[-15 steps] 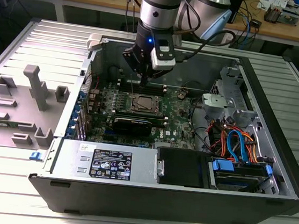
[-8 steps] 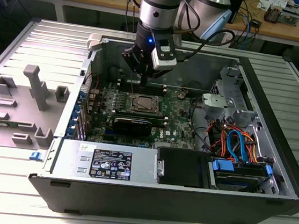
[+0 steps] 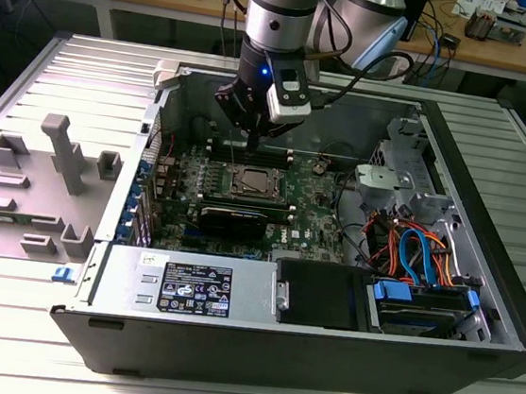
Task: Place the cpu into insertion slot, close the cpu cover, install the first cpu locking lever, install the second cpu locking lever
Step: 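Install the first cpu locking lever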
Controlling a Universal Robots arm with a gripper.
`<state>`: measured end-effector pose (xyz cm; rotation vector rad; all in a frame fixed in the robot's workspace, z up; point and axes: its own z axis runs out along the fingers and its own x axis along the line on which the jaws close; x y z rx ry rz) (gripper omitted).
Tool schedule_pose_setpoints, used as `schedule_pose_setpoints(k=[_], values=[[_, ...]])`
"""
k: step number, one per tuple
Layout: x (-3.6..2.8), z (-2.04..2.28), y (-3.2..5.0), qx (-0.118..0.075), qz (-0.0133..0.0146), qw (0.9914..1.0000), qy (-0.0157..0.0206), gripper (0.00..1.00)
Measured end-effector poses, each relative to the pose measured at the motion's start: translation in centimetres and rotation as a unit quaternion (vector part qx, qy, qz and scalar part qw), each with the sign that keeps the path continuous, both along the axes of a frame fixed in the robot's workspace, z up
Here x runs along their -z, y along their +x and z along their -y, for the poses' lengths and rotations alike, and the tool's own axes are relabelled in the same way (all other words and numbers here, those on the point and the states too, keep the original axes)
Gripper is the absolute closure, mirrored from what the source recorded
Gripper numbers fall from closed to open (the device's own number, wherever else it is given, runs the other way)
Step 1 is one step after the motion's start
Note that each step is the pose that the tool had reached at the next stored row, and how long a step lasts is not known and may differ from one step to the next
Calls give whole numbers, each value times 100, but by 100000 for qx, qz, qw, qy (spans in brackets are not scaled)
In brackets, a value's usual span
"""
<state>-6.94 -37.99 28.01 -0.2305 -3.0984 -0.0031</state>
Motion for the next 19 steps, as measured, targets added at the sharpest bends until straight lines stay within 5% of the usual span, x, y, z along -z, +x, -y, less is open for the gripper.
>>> schedule_pose_setpoints(k=[6, 7, 12, 15, 19], values=[[6, 0, 0, -5862, 3, 99828, 5, 89], [7, 0, -2, -6222, 54, 99806, 1, 89], [14, -1, -25, -7006, 1199, 99747, -49, 89], [14, 0, -31, -8275, 1229, 99649, -24, 89], [14, 0, -32, -8308, 1229, 99647, -23, 89]])
